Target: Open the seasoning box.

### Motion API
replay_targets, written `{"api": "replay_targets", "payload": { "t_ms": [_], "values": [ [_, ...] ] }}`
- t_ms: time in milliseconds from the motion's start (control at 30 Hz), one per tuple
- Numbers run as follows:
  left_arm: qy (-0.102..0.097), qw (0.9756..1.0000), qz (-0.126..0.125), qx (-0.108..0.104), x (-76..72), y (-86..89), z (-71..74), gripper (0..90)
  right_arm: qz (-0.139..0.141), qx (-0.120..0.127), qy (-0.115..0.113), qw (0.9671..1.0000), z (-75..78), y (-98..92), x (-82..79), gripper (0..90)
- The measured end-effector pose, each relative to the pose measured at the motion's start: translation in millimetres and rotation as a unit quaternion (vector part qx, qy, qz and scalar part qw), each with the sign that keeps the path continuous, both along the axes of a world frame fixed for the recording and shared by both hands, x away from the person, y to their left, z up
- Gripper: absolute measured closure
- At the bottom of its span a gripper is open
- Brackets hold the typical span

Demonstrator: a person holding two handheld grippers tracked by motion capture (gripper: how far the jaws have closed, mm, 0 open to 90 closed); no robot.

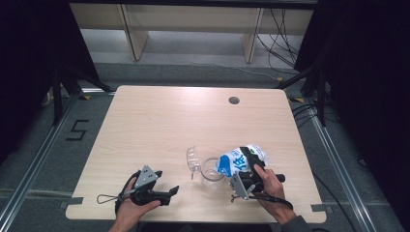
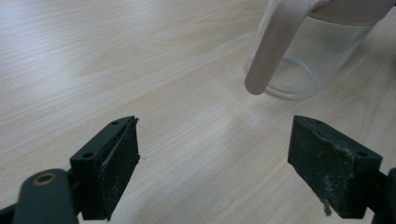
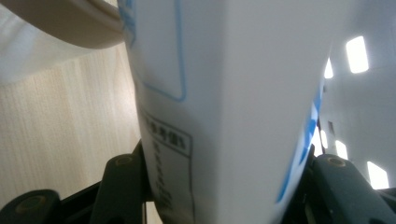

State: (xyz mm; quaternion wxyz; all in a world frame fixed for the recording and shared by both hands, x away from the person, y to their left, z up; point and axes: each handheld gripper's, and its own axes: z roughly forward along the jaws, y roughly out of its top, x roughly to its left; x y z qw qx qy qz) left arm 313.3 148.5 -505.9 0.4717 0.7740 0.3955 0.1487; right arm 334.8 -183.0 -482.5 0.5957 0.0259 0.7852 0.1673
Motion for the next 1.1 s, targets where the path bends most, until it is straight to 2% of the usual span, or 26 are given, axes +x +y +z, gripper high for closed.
{"api": "replay_targets", "payload": {
  "t_ms": [33, 67, 100, 167, 233, 333, 367, 467, 633, 667, 733, 767, 800, 900, 933, 967, 1100],
  "values": [
    [0.000, 1.0000, -0.001, -0.001, 0.4, 0.0, -0.2, 15.9, 0.003, -0.009, -0.006, 0.9999, 0.8, 0.0, 0.5, 49.6],
    [0.001, 1.0000, -0.001, -0.001, 0.1, -0.2, -0.3, 15.9, 0.000, -0.007, -0.009, 0.9999, 0.0, 0.3, 0.1, 49.6],
    [-0.003, 1.0000, -0.005, 0.002, 0.1, 0.1, -0.2, 15.9, 0.008, -0.024, -0.015, 0.9996, 1.4, -0.3, 1.0, 49.6],
    [-0.003, 1.0000, -0.005, 0.002, 0.3, 0.0, -0.1, 15.9, -0.001, -0.023, -0.014, 0.9996, 0.3, 0.8, -1.1, 49.8],
    [0.001, 1.0000, -0.002, 0.002, 0.2, 0.1, -0.1, 15.9, 0.013, -0.034, -0.020, 0.9991, 1.4, 1.4, 0.5, 50.1],
    [-0.002, 1.0000, -0.005, 0.004, 0.2, 0.6, 0.0, 15.9, 0.004, -0.027, -0.016, 0.9995, -0.3, 1.9, -0.6, 50.2],
    [0.000, 1.0000, -0.001, -0.002, 0.2, -0.1, -0.3, 16.0, 0.004, -0.028, -0.017, 0.9995, -0.2, 2.0, -0.4, 50.3],
    [-0.003, 1.0000, -0.006, 0.005, 0.2, 0.5, 0.1, 16.0, 0.001, -0.029, -0.015, 0.9995, -0.7, 2.0, -0.4, 50.3],
    [-0.001, 1.0000, -0.002, 0.001, 0.2, -0.1, -0.1, 16.0, 0.005, -0.032, -0.022, 0.9992, -0.8, 2.4, 0.4, 50.5],
    [-0.003, 1.0000, -0.007, 0.006, 0.2, 0.5, 0.2, 16.0, -0.003, -0.029, -0.018, 0.9994, -1.1, 2.7, -0.7, 50.5],
    [0.000, 1.0000, -0.004, 0.003, 0.4, 0.2, -0.2, 16.0, 0.012, -0.068, -0.038, 0.9969, 3.9, 3.2, 0.7, 50.5],
    [0.001, 1.0000, -0.003, 0.003, 0.7, 0.1, -0.2, 16.0, 0.012, -0.072, -0.041, 0.9965, 4.5, 3.2, 1.0, 50.5],
    [0.001, 1.0000, -0.003, 0.003, 0.4, 0.0, -0.2, 16.0, -0.004, -0.038, -0.023, 0.9990, -0.5, 2.8, -0.4, 50.6],
    [0.000, 1.0000, -0.005, 0.004, 0.3, 0.1, -0.2, 16.1, -0.002, -0.043, -0.028, 0.9987, -0.2, 2.4, 0.0, 50.5],
    [0.001, 1.0000, -0.003, 0.002, 0.6, 0.0, -0.2, 16.0, 0.006, -0.050, -0.029, 0.9983, 0.6, 2.5, 1.5, 50.6],
    [0.002, 1.0000, -0.003, 0.002, 0.6, 0.0, -0.2, 16.0, -0.004, -0.043, -0.029, 0.9987, -0.4, 2.5, 0.5, 50.6],
    [0.001, 1.0000, -0.005, 0.003, 0.4, 0.1, -0.2, 16.0, -0.006, -0.048, -0.030, 0.9984, -0.3, 2.1, 0.4, 50.6]
  ]
}}
